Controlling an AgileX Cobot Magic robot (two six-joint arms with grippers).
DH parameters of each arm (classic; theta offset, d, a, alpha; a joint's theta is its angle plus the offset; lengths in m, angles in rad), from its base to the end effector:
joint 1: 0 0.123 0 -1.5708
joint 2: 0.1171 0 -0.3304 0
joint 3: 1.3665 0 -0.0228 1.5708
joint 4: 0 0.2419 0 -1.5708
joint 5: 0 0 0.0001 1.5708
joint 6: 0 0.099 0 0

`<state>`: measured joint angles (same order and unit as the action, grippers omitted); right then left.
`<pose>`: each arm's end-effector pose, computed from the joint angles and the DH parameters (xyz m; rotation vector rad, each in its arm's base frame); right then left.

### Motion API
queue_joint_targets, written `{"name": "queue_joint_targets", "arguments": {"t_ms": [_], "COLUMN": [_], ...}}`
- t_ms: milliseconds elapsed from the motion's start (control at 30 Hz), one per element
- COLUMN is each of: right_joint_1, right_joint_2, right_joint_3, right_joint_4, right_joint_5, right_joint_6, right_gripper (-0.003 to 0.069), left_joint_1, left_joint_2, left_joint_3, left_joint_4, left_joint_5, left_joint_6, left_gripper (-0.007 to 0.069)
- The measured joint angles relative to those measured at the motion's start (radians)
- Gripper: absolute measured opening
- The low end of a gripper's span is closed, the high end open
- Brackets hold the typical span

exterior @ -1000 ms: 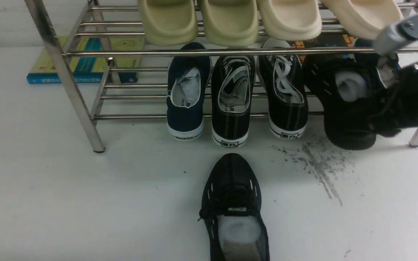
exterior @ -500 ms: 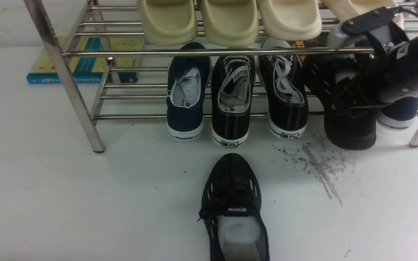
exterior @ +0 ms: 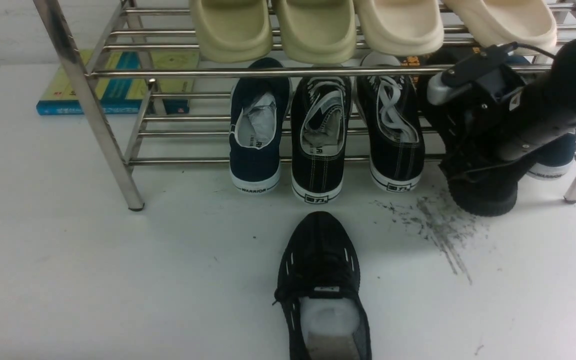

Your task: Take the shoes off the shelf with your hand on the white table.

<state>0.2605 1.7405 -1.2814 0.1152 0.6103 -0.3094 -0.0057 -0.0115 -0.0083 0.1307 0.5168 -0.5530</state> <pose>0.3676 0.1047 0.2912 -0.6252 2.4720 0.1018 0.0003 0.0064 0.1672 -0.4675 1.9271 -0.2257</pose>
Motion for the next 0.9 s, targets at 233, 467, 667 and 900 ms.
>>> {"name": "queue_joint_targets", "arguments": {"t_ms": [233,467,667,900], "right_joint_1": [0.0,0.0,0.0,0.0], "right_joint_2": [0.002,-0.08,-0.174,-0.335], "right_joint_3": [-0.013,-0.029,-0.032,-0.032], "right_joint_4": [-0.01,-0.01,-0.004,0.0], "right_joint_5": [0.019,0.151,0.295,0.483], "right_joint_6": [0.001,0.029,0.057,0.104], "right_gripper": [0.0055,0.0003,0.0003,0.0007], "left_joint_1": [0.0,0.0,0.0,0.0], "left_joint_2": [0.0,0.0,0.0,0.0], "left_joint_3": [0.0,0.0,0.0,0.0], "left_joint_4": [0.0,0.0,0.0,0.0], "left_joint_5": [0.0,0.0,0.0,0.0], "left_joint_6": [0.0,0.0,0.0,0.0], "left_gripper": [0.0192,0.0198,0.0202,0.0211]}}
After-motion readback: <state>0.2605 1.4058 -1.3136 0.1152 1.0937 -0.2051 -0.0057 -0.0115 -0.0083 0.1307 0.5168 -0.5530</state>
